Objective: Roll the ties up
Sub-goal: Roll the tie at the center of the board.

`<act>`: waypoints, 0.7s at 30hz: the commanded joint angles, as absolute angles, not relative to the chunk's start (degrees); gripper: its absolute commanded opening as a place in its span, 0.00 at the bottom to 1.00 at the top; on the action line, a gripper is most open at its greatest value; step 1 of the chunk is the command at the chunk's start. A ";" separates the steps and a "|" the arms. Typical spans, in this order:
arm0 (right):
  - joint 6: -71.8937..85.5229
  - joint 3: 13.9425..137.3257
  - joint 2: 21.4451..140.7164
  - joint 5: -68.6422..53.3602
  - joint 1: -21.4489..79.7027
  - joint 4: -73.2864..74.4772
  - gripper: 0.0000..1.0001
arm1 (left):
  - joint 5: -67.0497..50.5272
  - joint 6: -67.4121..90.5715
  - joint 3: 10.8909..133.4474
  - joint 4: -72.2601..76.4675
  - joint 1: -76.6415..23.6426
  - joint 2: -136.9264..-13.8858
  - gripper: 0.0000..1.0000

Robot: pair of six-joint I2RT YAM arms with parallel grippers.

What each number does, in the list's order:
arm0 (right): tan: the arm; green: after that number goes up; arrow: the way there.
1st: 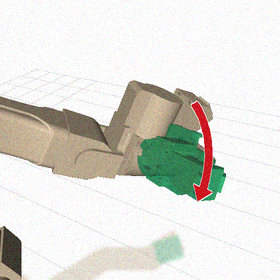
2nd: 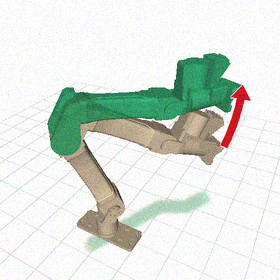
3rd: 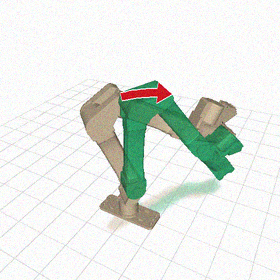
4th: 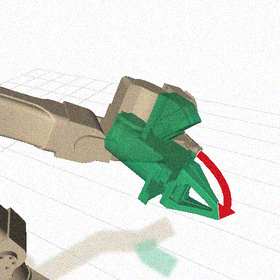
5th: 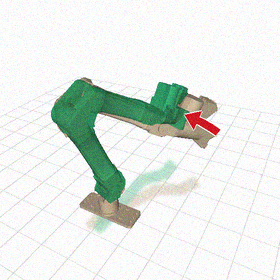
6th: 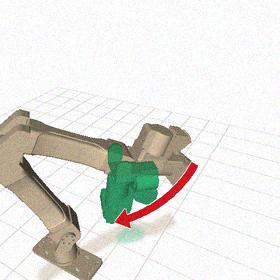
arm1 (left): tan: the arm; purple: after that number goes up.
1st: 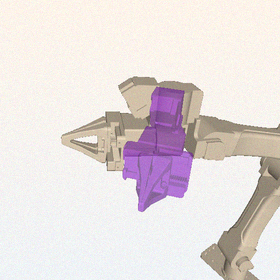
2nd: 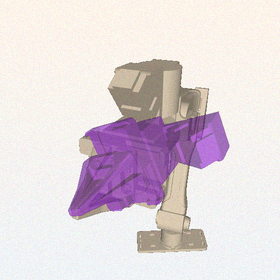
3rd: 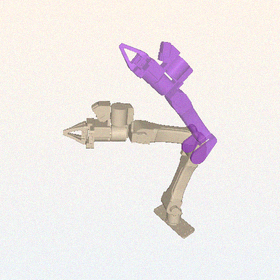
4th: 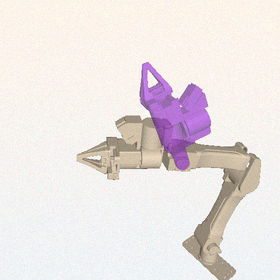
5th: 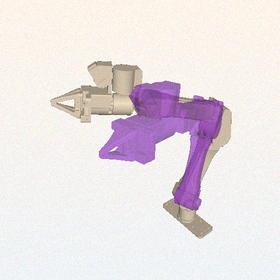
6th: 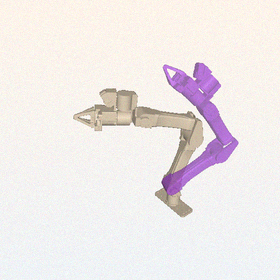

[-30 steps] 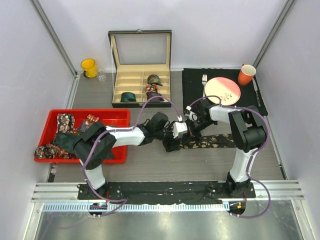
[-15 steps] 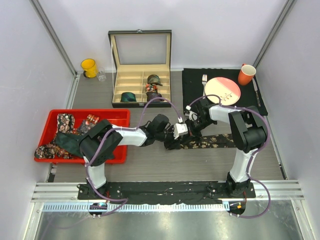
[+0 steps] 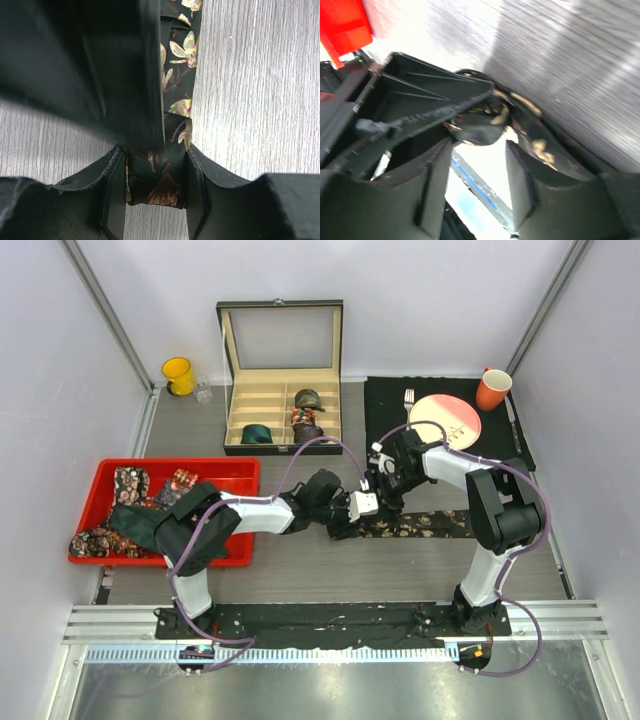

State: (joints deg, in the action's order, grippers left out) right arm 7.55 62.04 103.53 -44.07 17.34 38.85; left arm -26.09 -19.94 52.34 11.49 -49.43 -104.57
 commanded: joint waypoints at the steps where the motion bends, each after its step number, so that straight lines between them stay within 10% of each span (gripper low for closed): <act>1: 12.65 62.05 104.49 -47.28 19.07 33.67 0.56 | -22.59 -20.92 52.29 3.52 -49.66 -106.08 0.41; 5: 10.29 61.70 107.57 -44.31 20.30 32.87 0.51 | -22.59 -20.74 52.65 3.08 -49.75 -106.26 0.44; 8: 8.01 61.09 109.51 -40.80 20.13 33.66 0.01 | -22.24 -20.57 52.74 2.37 -49.66 -105.74 0.46; 21: 6.41 57.57 112.49 -40.43 19.51 19.96 0.01 | -28.92 -12.13 50.10 6.86 -44.56 -90.98 0.92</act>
